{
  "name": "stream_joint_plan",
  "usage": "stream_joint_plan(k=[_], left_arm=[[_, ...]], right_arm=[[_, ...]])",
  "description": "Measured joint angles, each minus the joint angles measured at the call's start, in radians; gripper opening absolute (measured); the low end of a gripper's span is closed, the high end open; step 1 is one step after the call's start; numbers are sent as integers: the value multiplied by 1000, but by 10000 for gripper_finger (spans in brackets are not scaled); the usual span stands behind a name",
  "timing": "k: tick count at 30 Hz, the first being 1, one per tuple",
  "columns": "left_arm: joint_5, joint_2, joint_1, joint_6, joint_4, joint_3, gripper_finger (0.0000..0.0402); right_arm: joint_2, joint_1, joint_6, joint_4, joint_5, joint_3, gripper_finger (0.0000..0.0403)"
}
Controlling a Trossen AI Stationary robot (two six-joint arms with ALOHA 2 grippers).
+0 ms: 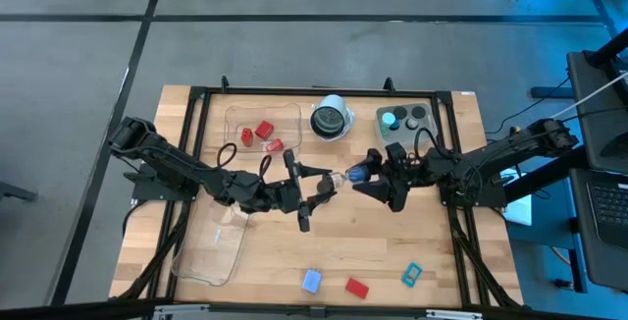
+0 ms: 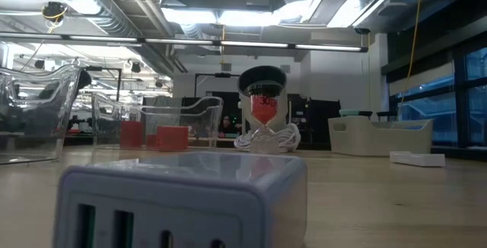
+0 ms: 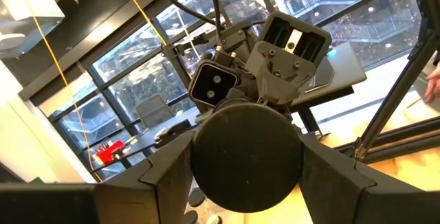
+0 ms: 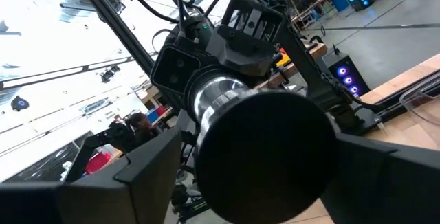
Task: Pick & Place Office items
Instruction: Put the dark blue hourglass into the gray bin
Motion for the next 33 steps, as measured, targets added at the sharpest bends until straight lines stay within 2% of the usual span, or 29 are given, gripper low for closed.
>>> stream_joint_plan(k=[12, 21, 30, 33], left_arm=[[3, 0, -3, -15, -3, 0, 221], [4, 0, -8, -14, -10, 0, 221], [4, 0, -8, -30, -7, 0, 221], [4, 0, -8, -33, -7, 0, 224]], right_arm=[[0, -1, -12, 0, 23, 0, 258], [-2, -1, -6, 8, 12, 0, 205], [-2, -1, -2, 4, 9, 0, 220], [-2, -1, -2, 4, 9, 0, 212]])
